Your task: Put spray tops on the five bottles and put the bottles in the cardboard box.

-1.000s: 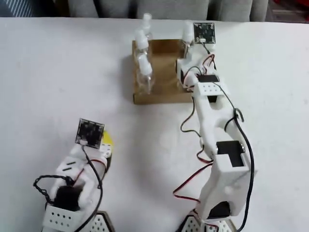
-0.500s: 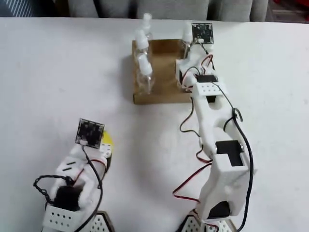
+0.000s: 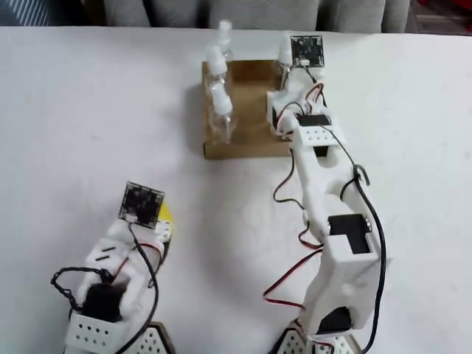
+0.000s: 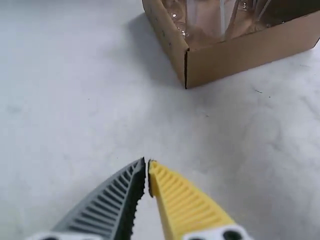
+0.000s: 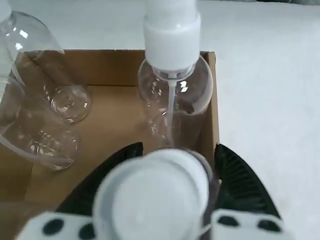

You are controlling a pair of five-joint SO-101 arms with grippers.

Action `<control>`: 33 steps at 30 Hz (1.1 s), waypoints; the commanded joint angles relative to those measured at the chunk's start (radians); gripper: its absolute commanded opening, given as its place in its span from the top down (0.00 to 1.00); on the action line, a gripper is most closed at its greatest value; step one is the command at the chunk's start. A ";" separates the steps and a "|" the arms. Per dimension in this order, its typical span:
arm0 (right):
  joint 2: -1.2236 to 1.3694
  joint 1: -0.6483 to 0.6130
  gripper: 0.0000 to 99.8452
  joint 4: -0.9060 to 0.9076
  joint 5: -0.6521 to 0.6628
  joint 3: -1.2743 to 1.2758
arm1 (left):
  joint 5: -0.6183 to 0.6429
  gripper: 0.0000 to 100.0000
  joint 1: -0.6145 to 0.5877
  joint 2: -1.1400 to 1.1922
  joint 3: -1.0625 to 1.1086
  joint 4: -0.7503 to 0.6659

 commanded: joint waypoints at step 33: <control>-0.117 -0.041 0.73 0.002 0.003 -0.006 | -0.051 0.98 -0.041 -0.008 -0.002 -0.006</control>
